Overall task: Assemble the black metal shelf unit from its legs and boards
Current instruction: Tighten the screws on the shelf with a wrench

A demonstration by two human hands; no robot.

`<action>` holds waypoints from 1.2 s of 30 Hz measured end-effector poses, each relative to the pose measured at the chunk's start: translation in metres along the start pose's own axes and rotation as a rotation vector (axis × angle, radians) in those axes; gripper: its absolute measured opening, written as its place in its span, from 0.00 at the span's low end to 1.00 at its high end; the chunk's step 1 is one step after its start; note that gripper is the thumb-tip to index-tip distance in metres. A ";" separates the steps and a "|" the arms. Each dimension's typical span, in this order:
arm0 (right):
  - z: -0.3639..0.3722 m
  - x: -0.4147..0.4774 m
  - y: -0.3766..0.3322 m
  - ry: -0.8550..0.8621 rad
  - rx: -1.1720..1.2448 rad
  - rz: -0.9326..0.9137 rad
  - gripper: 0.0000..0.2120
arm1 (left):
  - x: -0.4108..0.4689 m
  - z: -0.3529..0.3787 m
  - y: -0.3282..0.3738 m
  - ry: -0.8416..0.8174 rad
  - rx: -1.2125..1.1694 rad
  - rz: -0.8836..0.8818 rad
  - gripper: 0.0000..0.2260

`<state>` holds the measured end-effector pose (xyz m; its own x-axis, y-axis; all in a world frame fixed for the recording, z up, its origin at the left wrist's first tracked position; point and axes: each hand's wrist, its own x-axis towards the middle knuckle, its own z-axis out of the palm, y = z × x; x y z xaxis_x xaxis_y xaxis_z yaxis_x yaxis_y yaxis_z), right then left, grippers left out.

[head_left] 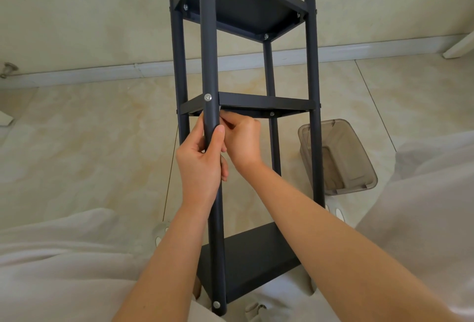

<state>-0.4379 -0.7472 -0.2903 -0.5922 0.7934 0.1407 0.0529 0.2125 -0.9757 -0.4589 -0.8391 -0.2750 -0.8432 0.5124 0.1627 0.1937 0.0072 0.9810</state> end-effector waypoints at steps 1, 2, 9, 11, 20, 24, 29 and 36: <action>0.001 0.001 0.000 -0.007 -0.006 -0.006 0.10 | 0.000 -0.001 -0.001 0.002 0.003 0.002 0.15; 0.001 0.002 -0.001 -0.012 -0.018 -0.015 0.10 | 0.001 -0.002 -0.002 0.006 0.007 0.003 0.16; -0.007 0.001 0.007 -0.098 -0.111 -0.002 0.16 | 0.004 -0.009 -0.006 0.010 0.004 0.005 0.15; -0.009 -0.002 0.008 -0.115 -0.123 0.034 0.21 | 0.004 -0.011 -0.007 0.015 0.004 0.008 0.15; -0.015 -0.006 -0.010 -0.144 -0.080 0.067 0.18 | 0.001 -0.014 -0.009 0.028 0.001 -0.002 0.14; -0.017 -0.002 -0.016 -0.136 -0.089 0.046 0.17 | 0.000 -0.013 -0.010 0.023 0.010 -0.003 0.15; -0.022 0.000 -0.019 -0.137 -0.098 0.045 0.15 | 0.000 -0.012 -0.011 0.024 0.013 -0.018 0.16; -0.024 0.004 -0.017 -0.170 -0.232 -0.040 0.15 | 0.001 -0.011 -0.010 0.016 0.013 -0.020 0.15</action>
<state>-0.4218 -0.7343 -0.2689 -0.7228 0.6789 0.1288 0.1981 0.3821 -0.9026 -0.4667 -0.8485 -0.2832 -0.8548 0.4985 0.1445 0.1829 0.0287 0.9827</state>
